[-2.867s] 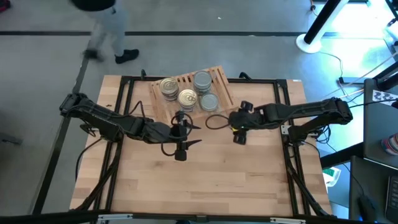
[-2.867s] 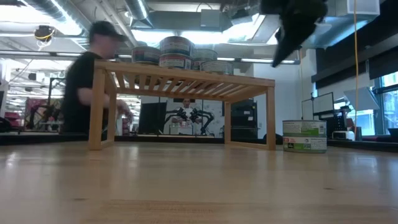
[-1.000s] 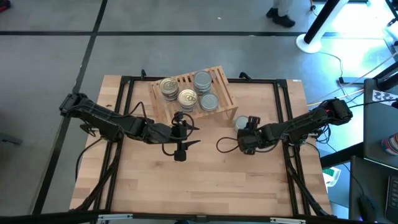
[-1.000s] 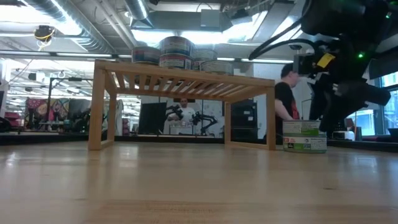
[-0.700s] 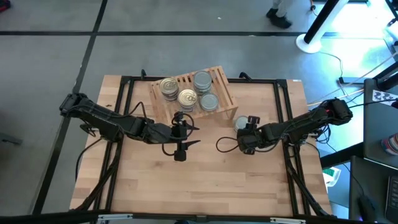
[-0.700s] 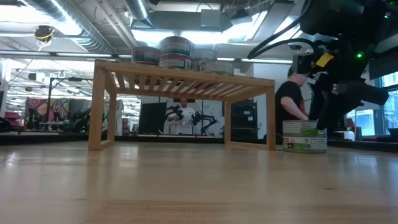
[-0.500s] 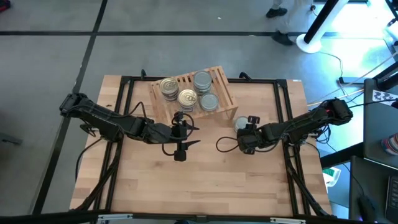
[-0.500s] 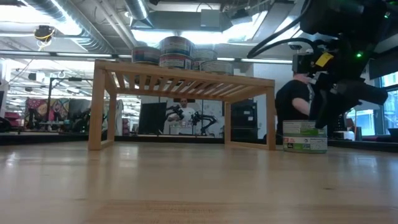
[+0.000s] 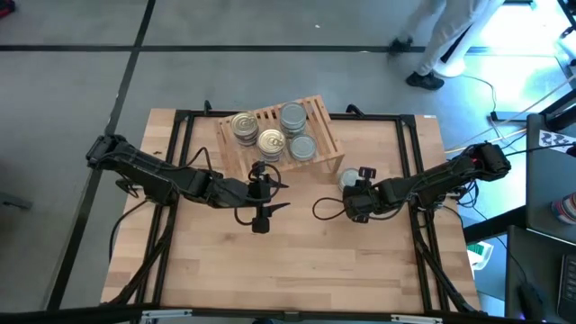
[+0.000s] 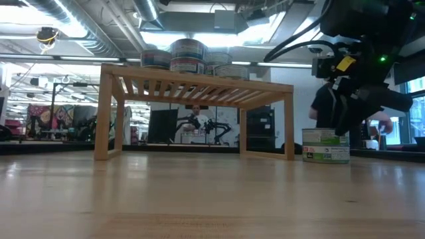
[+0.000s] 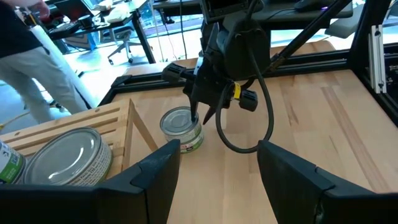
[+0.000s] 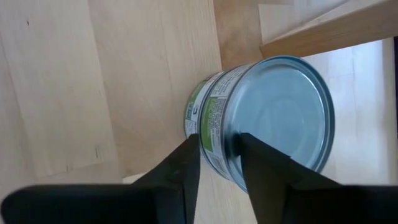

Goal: Stack canned seafood by type on shelf
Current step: Stack the green tuna can on top of the green tuna can on the shelf

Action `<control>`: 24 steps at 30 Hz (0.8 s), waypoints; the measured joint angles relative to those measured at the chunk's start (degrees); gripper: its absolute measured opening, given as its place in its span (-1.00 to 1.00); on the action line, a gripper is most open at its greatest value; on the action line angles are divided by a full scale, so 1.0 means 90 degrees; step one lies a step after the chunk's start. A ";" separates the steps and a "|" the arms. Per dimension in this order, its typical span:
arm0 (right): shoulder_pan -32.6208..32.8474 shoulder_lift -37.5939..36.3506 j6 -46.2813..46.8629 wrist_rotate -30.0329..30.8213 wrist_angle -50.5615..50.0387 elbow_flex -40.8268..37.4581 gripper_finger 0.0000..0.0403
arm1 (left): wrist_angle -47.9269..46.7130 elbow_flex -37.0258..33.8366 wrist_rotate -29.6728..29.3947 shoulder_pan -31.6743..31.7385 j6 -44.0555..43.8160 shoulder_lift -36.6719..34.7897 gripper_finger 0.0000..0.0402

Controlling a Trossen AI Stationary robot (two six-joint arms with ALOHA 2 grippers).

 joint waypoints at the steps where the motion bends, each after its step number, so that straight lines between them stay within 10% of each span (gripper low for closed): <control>1: 0.0000 0.0000 -0.0002 0.0002 -0.0007 0.0000 -0.47 | 0.0000 0.0000 0.0000 0.0000 0.0000 0.0000 0.05; 24: 0.0010 0.0425 -0.0009 0.0332 0.0108 0.0005 -0.87 | 0.0002 0.0000 0.0000 0.0000 -0.0053 0.0000 0.05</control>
